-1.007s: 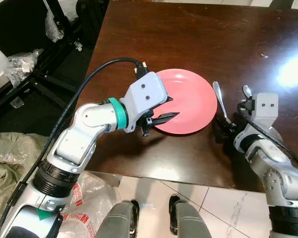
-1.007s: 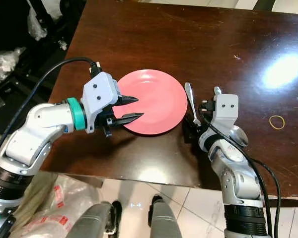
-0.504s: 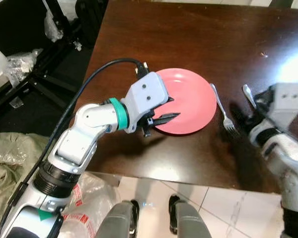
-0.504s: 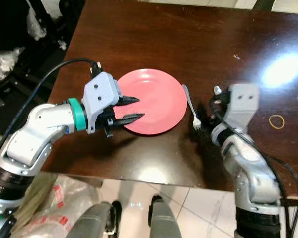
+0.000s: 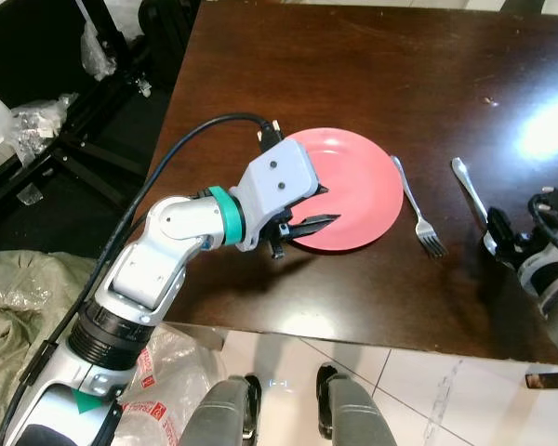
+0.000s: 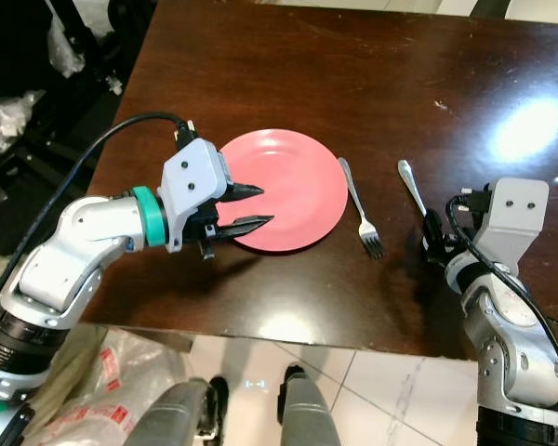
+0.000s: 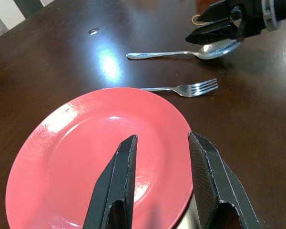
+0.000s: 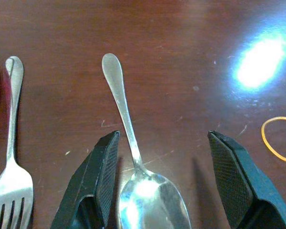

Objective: Setting the table

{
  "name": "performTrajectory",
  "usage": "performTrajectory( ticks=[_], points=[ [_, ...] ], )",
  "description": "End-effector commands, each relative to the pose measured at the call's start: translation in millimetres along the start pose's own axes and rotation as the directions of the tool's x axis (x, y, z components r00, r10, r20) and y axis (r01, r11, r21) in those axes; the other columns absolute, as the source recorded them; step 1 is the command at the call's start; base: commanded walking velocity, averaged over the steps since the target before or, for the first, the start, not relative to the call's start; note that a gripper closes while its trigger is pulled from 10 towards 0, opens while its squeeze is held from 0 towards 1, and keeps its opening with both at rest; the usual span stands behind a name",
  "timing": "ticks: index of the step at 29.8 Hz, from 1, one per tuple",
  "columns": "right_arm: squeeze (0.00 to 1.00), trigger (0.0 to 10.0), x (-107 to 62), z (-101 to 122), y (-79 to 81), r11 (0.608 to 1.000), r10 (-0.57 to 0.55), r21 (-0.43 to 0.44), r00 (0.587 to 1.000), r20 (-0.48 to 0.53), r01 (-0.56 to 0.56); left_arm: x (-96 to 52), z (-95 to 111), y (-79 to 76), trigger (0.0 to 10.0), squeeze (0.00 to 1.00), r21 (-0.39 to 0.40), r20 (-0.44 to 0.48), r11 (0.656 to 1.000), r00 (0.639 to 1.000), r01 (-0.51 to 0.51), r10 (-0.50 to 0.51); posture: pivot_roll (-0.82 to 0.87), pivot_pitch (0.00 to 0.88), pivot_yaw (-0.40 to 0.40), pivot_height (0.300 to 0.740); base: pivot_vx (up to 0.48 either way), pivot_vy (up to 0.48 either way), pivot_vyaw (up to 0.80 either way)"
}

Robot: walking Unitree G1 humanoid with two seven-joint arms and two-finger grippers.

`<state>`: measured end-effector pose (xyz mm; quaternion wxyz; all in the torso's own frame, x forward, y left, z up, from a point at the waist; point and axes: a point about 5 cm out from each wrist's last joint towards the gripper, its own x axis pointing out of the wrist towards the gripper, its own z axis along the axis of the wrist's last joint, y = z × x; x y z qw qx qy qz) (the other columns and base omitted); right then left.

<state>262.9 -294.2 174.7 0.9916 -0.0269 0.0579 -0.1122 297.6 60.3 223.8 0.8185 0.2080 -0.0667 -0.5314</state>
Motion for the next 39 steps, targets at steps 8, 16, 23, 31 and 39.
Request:
performTrajectory(
  ticks=[8, 16, 23, 31, 39],
  points=[
    [0.0, 10.0, 8.6, -9, -7.7, 0.999, 0.041, 0.033, 0.999, -0.024, -0.04, -5.7, -5, 1.0, 10.0, 0.0, 0.011, -0.035, 1.0, 0.999, 0.007, -0.007, 0.06, 0.183, 0.135, 0.74, 0.0, 0.0, 0.0],
    [0.0, 3.5, 23.9, -19, -14.8, 0.992, 0.098, 0.086, 0.993, -0.073, -0.091, -10.6, -6, 3.0, 10.0, 0.0, 0.02, -0.053, 1.0, 0.999, 0.005, -0.004, 0.08, 0.19, 0.143, 0.74, 0.0, 0.0, 0.0],
    [0.0, 0.0, 26.8, -33, -18.1, 0.976, 0.142, 0.184, 0.983, -0.119, -0.119, -14.5, -7, 5.0, 10.0, 0.0, 0.025, -0.065, 1.0, 0.998, 0.0, 0.001, 0.1, 0.191, 0.143, 0.74, 0.0, 0.0, 0.0],
    [0.0, 0.0, 23.3, -45, -16.1, 0.969, 0.217, 0.162, 0.959, -0.182, -0.189, -15.7, -6, 5.2, 10.0, 0.0, 0.026, -0.067, 1.0, 0.998, -0.001, 0.002, 0.1, 0.189, 0.144, 0.74, 0.0, 0.0, 0.0],
    [0.0, 0.0, 26.5, -41, -18.6, 0.966, 0.217, 0.179, 0.963, -0.158, -0.188, -13.2, -7, 3.4, 10.0, 0.0, 0.024, -0.061, 1.0, 0.998, 0.002, -0.001, 0.09, 0.178, 0.136, 0.74, 0.0, 0.0, 0.0]
  ],
)
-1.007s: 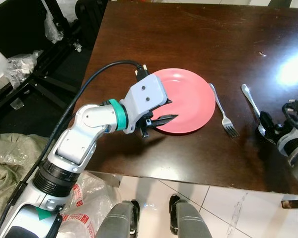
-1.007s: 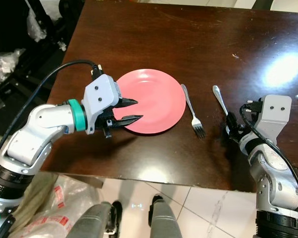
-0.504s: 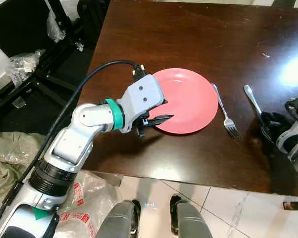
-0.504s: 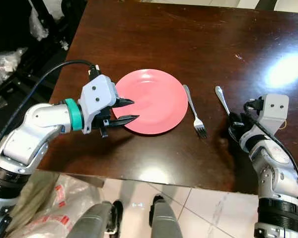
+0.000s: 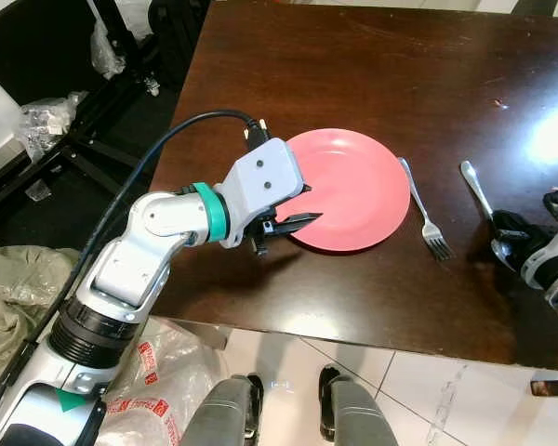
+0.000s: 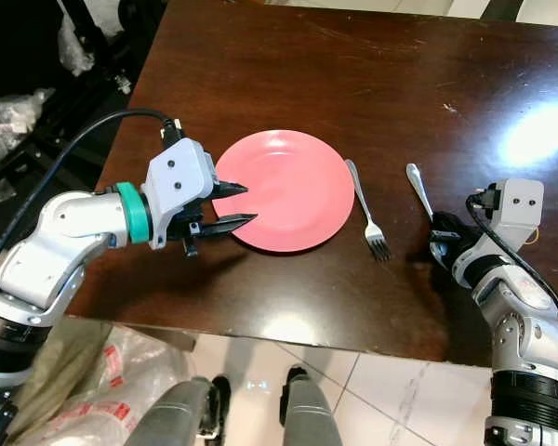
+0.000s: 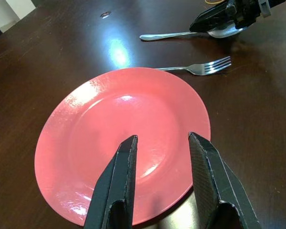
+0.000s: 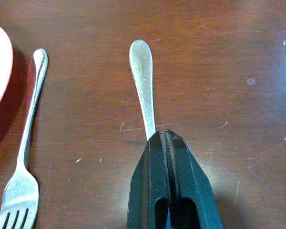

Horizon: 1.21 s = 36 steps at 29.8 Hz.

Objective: Setting the table

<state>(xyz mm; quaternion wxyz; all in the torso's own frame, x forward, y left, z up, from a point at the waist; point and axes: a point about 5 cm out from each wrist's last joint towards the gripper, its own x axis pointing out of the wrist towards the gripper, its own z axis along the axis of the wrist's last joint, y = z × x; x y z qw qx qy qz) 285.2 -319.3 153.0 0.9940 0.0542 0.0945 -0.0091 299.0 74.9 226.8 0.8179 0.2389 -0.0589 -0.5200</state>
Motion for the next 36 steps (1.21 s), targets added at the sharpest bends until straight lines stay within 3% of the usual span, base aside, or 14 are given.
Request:
performTrajectory(
  ticks=[1, 6, 7, 13, 15, 20, 21, 22, 23, 25, 27, 30, 32, 36],
  points=[
    [0.0, 0.0, -1.8, -21, -2.9, 0.999, -0.014, 0.032, 0.996, -0.088, 0.017, -0.1, -5, -4.3, 10.0, 0.0, -0.02, -0.01, 1.0, 1.0, 0.013, -0.013, 0.09, 0.178, 0.136, 0.74, 0.0, 0.0, 0.0],
    [0.0, 0.0, 4.6, 4, 3.4, 0.993, -0.033, 0.113, 0.999, 0.023, 0.03, 1.8, -5, -5.7, 10.0, 0.0, -0.021, -0.004, 1.0, 1.0, 0.015, -0.015, 0.08, 0.17, 0.133, 0.74, 0.0, 0.0, 0.0],
    [0.0, 10.0, 5.4, 11, 6.8, 0.991, -0.038, 0.128, 0.998, 0.053, 0.031, 1.9, -4, -5.9, 10.0, 0.0, -0.021, -0.002, 1.0, 1.0, 0.015, -0.015, 0.08, 0.17, 0.133, 0.74, 0.0, 0.0, 0.0],
    [0.0, 10.0, 4.8, 31, 21.5, 0.99, -0.002, 0.14, 0.992, 0.127, -0.015, 2.7, -3, -6.1, 10.0, 0.0, -0.021, 0.005, 1.0, 1.0, 0.013, -0.013, 0.08, 0.17, 0.13, 0.74, 0.0, 0.0, 0.0],
    [0.0, 10.0, 3.7, 40, 31.7, 0.992, 0.033, 0.112, 0.989, 0.147, -0.05, 3.1, -2, -6.1, 10.0, 0.0, -0.022, 0.007, 1.0, 1.0, 0.012, -0.012, 0.08, 0.17, 0.13, 0.74, 0.0, 0.0, 0.0],
    [0.0, 10.0, 2.1, 45, 38.5, 0.997, 0.052, 0.055, 0.989, 0.141, -0.061, 3.8, -2, -6.4, 10.0, 0.0, -0.023, 0.01, 1.0, 1.0, 0.013, -0.013, 0.08, 0.171, 0.129, 0.74, 0.0, 0.0, 0.0],
    [0.42, 10.0, 0.7, 42, 37.1, 0.999, 0.038, 0.006, 0.993, 0.112, -0.039, 4.3, -2, -6.7, 10.0, 0.0, -0.025, 0.012, 1.0, 1.0, 0.014, -0.013, 0.07, 0.174, 0.126, 0.74, 0.0, 0.0, 0.0],
    [0.42, 10.0, 0.7, 42, 37.1, 0.999, 0.038, 0.006, 0.993, 0.112, -0.039, 4.3, -2, -6.7, 10.0, 0.0, -0.025, 0.012, 1.0, 1.0, 0.014, -0.013, 0.07, 0.174, 0.126, 0.74, 0.0, 0.0, 0.0],
    [1.0, 10.0, -1.2, 38, 33.0, 1.0, 0.008, -0.027, 0.996, 0.085, -0.006, 4.7, -2, -7.0, 10.0, 0.0, -0.026, 0.013, 1.0, 1.0, 0.014, -0.013, 0.07, 0.175, 0.125, 0.74, 0.0, 0.0, 0.0],
    [1.0, 10.0, -1.2, 38, 33.0, 1.0, 0.008, -0.027, 0.996, 0.085, -0.006, 4.7, -2, -7.0, 10.0, 0.0, -0.026, 0.013, 1.0, 1.0, 0.014, -0.013, 0.07, 0.175, 0.125, 0.74, 0.0, 0.0, 0.0],
    [1.0, 10.0, -5.9, 28, 23.2, 0.995, -0.029, -0.091, 0.999, 0.017, 0.031, 4.8, -2, -7.7, 10.0, 0.0, -0.029, 0.012, 0.999, 1.0, 0.015, -0.014, 0.07, 0.178, 0.128, 0.74, 0.0, 0.0, 0.0],
    [1.0, 10.0, -7.4, 23, 18.8, 0.993, -0.025, -0.112, 0.999, -0.02, 0.023, 4.8, -3, -7.9, 10.0, 0.0, -0.03, 0.011, 0.999, 1.0, 0.017, -0.016, 0.07, 0.181, 0.132, 0.74, 0.0, 0.0, 0.0],
    [1.0, 10.0, -9.9, 17, 8.9, 0.987, -0.017, -0.163, 0.995, -0.096, 0.001, 5.2, -3, -7.7, 10.0, 0.0, -0.03, 0.011, 0.999, 1.0, 0.019, -0.019, 0.06, 0.182, 0.134, 0.74, 0.0, 0.0, 0.0],
    [1.0, 10.0, -11.1, 16, 1.2, 0.979, -0.033, -0.204, 0.99, -0.137, 0.004, 5.4, -3, -7.5, 10.0, 0.0, -0.029, 0.011, 0.999, 1.0, 0.02, -0.02, 0.07, 0.183, 0.133, 0.74, 0.0, 0.0, 0.0]
  ],
)
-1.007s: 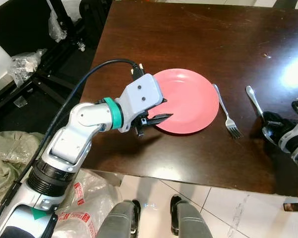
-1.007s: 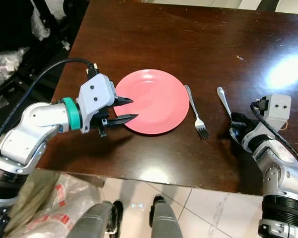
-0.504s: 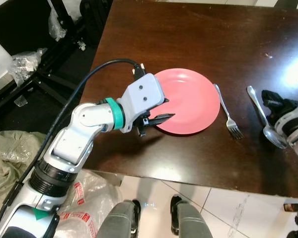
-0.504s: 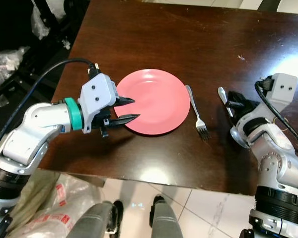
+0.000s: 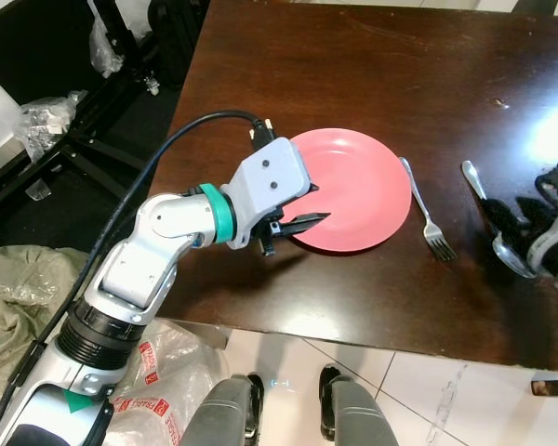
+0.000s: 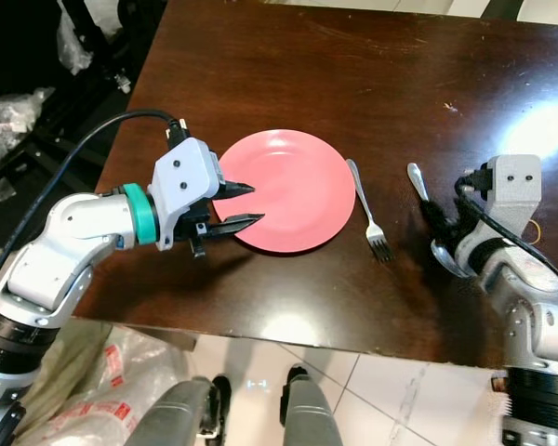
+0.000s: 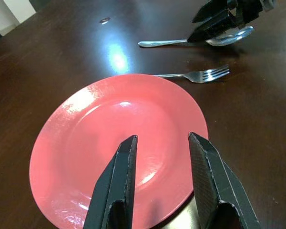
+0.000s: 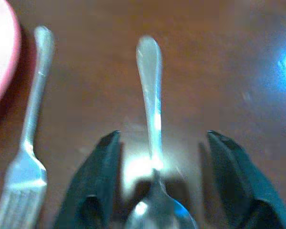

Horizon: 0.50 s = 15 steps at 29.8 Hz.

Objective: Setting the table

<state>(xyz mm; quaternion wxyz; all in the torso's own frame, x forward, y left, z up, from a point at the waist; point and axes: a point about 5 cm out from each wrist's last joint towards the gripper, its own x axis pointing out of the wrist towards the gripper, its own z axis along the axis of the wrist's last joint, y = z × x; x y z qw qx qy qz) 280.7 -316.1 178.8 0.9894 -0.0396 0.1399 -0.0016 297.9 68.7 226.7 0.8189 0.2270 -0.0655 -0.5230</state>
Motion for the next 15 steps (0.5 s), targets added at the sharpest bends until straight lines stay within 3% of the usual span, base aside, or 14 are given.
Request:
performTrajectory(
  ticks=[1, 5, 6, 11, 12, 15],
  points=[
    [0.55, 10.0, -1.0, -9.2, -5.8, 0.999, -0.024, -0.034, 0.998, -0.058, 0.022, 0.2, -5.0, -4.2, 10.0, 0.0, -0.016, -0.014, 1.0, 1.0, 0.021, -0.021, 0.07, 0.183, 0.133, 0.74, 0.0, 0.0, 0.0],
    [0.55, 10.0, -1.1, -8.0, -6.2, 0.999, -0.01, -0.036, 0.998, -0.06, 0.008, 0.1, -5.1, -4.1, 10.0, 0.0, -0.016, -0.014, 1.0, 1.0, 0.02, -0.021, 0.07, 0.184, 0.133, 0.74, 0.0, 0.0, 0.0],
    [0.0, 10.0, -0.8, -7.7, -5.9, 1.0, 0.012, -0.018, 0.998, -0.066, -0.013, -0.1, -5.3, -4.1, 10.0, 0.0, -0.015, -0.016, 1.0, 1.0, 0.02, -0.021, 0.07, 0.183, 0.135, 0.74, 0.0, 0.0, 0.0],
    [0.0, 10.0, 0.7, -13.0, -5.1, 0.996, 0.078, 0.044, 0.992, -0.097, -0.074, -0.2, -5.3, -3.3, 10.0, 0.0, -0.014, -0.018, 1.0, 1.0, 0.019, -0.019, 0.07, 0.183, 0.137, 0.74, 0.0, 0.0, 0.0],
    [0.0, 9.6, 1.3, -15.5, -6.6, 0.993, 0.107, 0.068, 0.988, -0.11, -0.1, -0.4, -5.3, -3.1, 10.0, 0.0, -0.013, -0.019, 1.0, 1.0, 0.019, -0.02, 0.07, 0.184, 0.138, 0.74, 0.0, 0.0, 0.0],
    [0.0, 9.6, 1.3, -15.5, -6.6, 0.993, 0.107, 0.068, 0.988, -0.11, -0.1, -0.4, -5.3, -3.1, 10.0, 0.0, -0.013, -0.019, 1.0, 1.0, 0.019, -0.02, 0.07, 0.184, 0.138, 0.74, 0.0, 0.0, 0.0]
  ],
)
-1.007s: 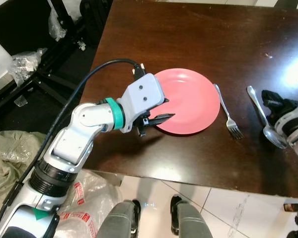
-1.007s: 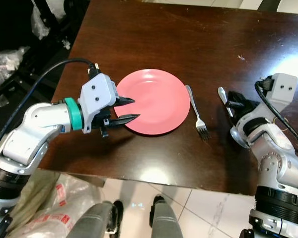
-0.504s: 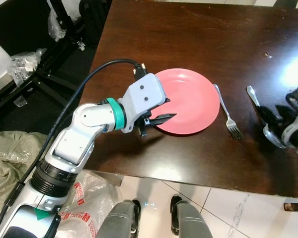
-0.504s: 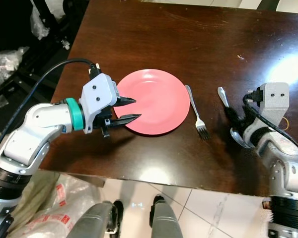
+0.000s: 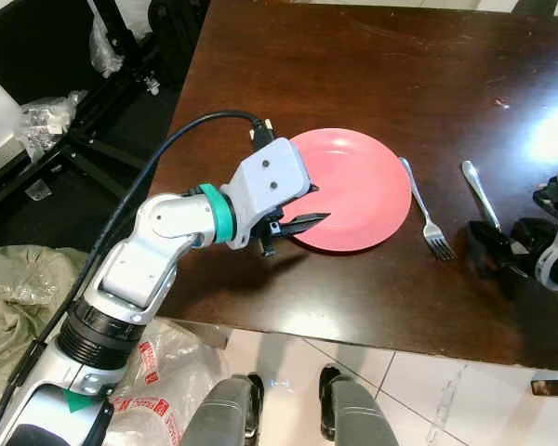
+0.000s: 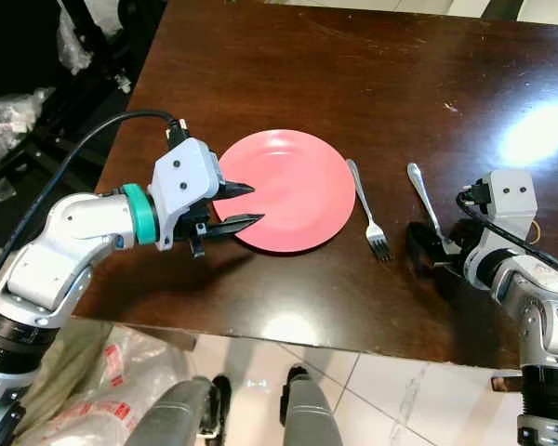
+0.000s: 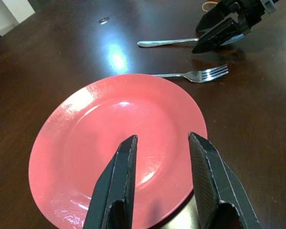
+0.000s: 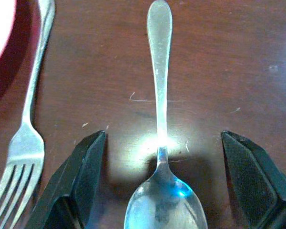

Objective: Setting the table

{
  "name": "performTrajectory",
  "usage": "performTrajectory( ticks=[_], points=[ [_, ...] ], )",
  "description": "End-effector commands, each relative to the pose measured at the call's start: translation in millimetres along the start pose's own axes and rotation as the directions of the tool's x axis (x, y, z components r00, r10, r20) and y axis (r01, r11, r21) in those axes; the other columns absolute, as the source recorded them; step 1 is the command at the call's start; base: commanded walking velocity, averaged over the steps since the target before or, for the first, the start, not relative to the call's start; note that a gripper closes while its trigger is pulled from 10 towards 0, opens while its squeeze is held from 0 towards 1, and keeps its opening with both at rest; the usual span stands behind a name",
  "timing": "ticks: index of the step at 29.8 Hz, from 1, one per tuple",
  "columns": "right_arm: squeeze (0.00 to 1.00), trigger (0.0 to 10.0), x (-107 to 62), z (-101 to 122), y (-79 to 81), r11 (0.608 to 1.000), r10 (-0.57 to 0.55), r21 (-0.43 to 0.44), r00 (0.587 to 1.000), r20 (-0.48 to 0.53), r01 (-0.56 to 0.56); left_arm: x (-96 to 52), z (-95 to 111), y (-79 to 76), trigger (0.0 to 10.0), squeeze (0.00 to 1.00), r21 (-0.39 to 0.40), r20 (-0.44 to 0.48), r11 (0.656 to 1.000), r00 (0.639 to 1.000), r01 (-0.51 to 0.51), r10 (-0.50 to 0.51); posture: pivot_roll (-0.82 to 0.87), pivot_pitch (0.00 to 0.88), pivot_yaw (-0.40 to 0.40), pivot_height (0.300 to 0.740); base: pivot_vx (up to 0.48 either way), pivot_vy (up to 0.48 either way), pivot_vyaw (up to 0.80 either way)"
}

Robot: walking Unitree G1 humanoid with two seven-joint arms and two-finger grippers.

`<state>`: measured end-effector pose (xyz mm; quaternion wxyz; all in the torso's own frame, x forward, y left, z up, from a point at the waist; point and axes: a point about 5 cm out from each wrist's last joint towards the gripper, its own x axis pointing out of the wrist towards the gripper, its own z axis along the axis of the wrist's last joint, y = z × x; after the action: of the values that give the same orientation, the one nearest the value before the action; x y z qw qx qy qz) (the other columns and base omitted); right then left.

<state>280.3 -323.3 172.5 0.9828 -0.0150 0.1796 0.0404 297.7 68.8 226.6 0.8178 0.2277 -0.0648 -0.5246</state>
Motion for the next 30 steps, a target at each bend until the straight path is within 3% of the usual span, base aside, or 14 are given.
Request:
performTrajectory(
  ticks=[1, 2, 3, 4, 8, 9, 20, 30],
  points=[
    [0.0, 8.4, 1.2, -10, -2.5, 0.998, 0.037, 0.05, 0.998, -0.041, -0.035, -0.3, -5, -2.8, 10.0, 0.0, -0.013, -0.018, 1.0, 1.0, 0.015, -0.015, 0.07, 0.184, 0.139, 0.74, 0.0, 0.0, 0.0],
    [0.0, 8.4, 1.2, -10, -2.5, 0.998, 0.037, 0.05, 0.998, -0.041, -0.035, -0.3, -5, -2.8, 10.0, 0.0, -0.013, -0.018, 1.0, 1.0, 0.015, -0.015, 0.07, 0.184, 0.139, 0.74, 0.0, 0.0, 0.0],
    [0.0, 1.5, 2.7, -11, -6.3, 0.997, 0.046, 0.063, 0.998, -0.051, -0.043, -0.3, -5, -2.7, 10.0, 0.0, -0.012, -0.019, 1.0, 1.0, 0.015, -0.016, 0.07, 0.185, 0.139, 0.74, 0.0, 0.0, 0.0],
    [0.0, 0.0, 4.3, -12, -10.2, 0.996, 0.055, 0.079, 0.997, -0.063, -0.05, -0.7, -5, -2.4, 10.0, 0.0, -0.011, -0.02, 1.0, 1.0, 0.015, -0.016, 0.08, 0.186, 0.138, 0.74, 0.0, 0.0, 0.0],
    [0.0, 0.0, 5.5, -14, -12.9, 0.995, 0.061, 0.08, 0.995, -0.078, -0.055, -1.3, -5, -2.0, 10.0, 0.0, -0.01, -0.022, 1.0, 1.0, 0.015, -0.015, 0.08, 0.187, 0.139, 0.74, 0.0, 0.0, 0.0],
    [0.0, 0.0, 7.1, -20, -15.8, 0.997, 0.066, 0.043, 0.99, -0.125, -0.062, -2.4, -5, -1.3, 10.0, 0.0, -0.009, -0.025, 1.0, 1.0, 0.012, -0.012, 0.08, 0.189, 0.137, 0.74, 0.0, 0.0, 0.0],
    [0.0, 0.0, 7.5, -31, -17.8, 0.993, 0.088, -0.058, 0.966, -0.243, -0.105, -2.1, -5, -2.8, 10.0, 0.0, -0.017, -0.022, 1.0, 1.0, 0.004, -0.004, 0.08, 0.2, 0.117, 0.74, 0.0, 0.0, 0.0],
    [0.0, 0.0, 14.6, -30, -18.5, 0.992, 0.107, -0.036, 0.964, -0.244, -0.119, -1.8, -5, -6.0, 10.0, 0.0, -0.028, -0.02, 1.0, 1.0, -0.007, 0.007, 0.07, 0.208, 0.1, 0.74, 0.0, 0.0, 0.0]
  ],
)
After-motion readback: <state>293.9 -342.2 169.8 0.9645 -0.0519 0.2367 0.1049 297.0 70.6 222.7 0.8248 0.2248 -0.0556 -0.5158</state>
